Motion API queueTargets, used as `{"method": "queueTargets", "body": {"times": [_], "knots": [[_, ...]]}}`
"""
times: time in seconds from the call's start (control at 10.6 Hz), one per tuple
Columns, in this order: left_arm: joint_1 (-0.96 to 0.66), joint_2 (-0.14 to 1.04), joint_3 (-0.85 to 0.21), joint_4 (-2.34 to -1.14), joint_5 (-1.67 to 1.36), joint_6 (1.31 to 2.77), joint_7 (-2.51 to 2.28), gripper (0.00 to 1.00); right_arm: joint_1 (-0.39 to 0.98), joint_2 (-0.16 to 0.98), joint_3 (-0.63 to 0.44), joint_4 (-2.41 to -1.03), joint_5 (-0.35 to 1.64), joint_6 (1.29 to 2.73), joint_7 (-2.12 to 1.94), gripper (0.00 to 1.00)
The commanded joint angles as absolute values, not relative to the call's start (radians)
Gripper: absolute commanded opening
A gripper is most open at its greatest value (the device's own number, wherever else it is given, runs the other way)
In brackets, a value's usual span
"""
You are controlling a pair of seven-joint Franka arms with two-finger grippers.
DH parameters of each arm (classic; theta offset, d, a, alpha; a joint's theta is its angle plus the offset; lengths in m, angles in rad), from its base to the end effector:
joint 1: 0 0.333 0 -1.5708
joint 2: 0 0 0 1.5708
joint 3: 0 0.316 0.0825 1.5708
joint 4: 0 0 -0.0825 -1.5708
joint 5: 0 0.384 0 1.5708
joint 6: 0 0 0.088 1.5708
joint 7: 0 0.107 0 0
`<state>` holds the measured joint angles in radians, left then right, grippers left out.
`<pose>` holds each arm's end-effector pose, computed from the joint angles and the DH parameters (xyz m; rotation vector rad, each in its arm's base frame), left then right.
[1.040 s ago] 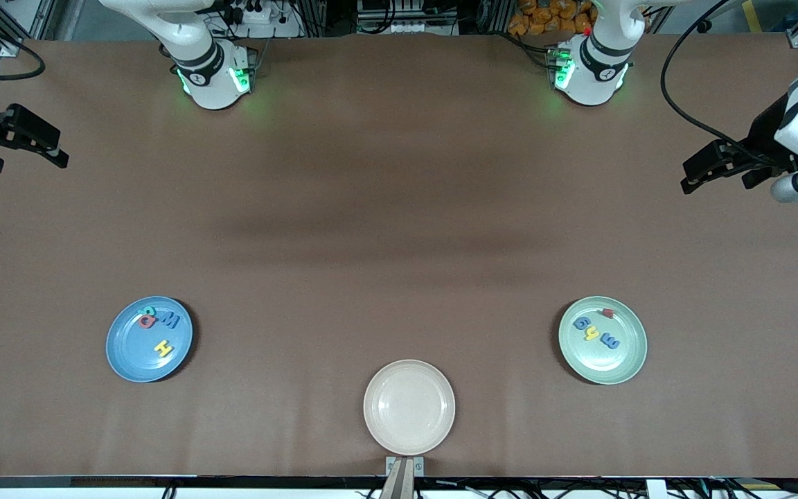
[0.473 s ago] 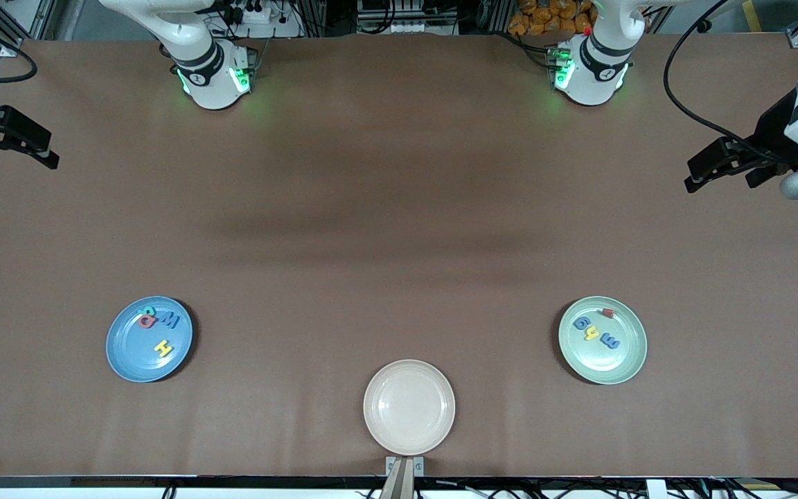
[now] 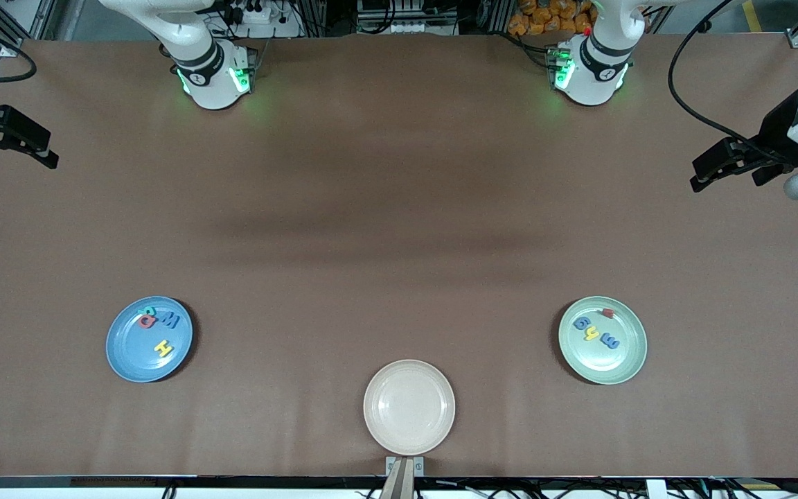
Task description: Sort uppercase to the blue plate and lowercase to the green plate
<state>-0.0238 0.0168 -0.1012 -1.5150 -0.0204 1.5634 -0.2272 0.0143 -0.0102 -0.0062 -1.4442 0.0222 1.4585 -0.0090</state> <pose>0.5550 -0.0714 0.6409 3.1100 0.1584 0.0426 0.5390 0.0069 0.6791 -3.1191 -0.0310 -0.0382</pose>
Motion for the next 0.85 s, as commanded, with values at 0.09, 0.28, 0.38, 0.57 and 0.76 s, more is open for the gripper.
{"method": "queueTargets", "body": {"times": [0.09, 0.28, 0.38, 0.57, 0.76], "knots": [[-0.020, 0.009, -0.106, -1.503, 0.000, 1.542, -0.219, 1.00, 0.009, 0.003, -0.003, -1.411, 0.012, 1.424, -0.002, 1.00], [-0.018, 0.009, -0.101, -1.500, -0.003, 1.542, -0.219, 1.00, 0.009, 0.003, -0.002, -1.413, 0.012, 1.424, -0.002, 1.00], [-0.018, 0.011, -0.100, -1.465, -0.002, 1.540, -0.219, 1.00, 0.009, 0.003, -0.002, -1.413, 0.012, 1.424, -0.002, 1.00], [-0.018, 0.014, -0.100, -1.451, -0.006, 1.529, -0.219, 1.00, 0.009, 0.005, -0.002, -1.413, 0.012, 1.424, -0.002, 1.00], [-0.021, 0.015, -0.103, -1.451, -0.015, 1.529, -0.221, 1.00, 0.009, 0.005, -0.002, -1.413, 0.012, 1.424, 0.000, 1.00]]}}
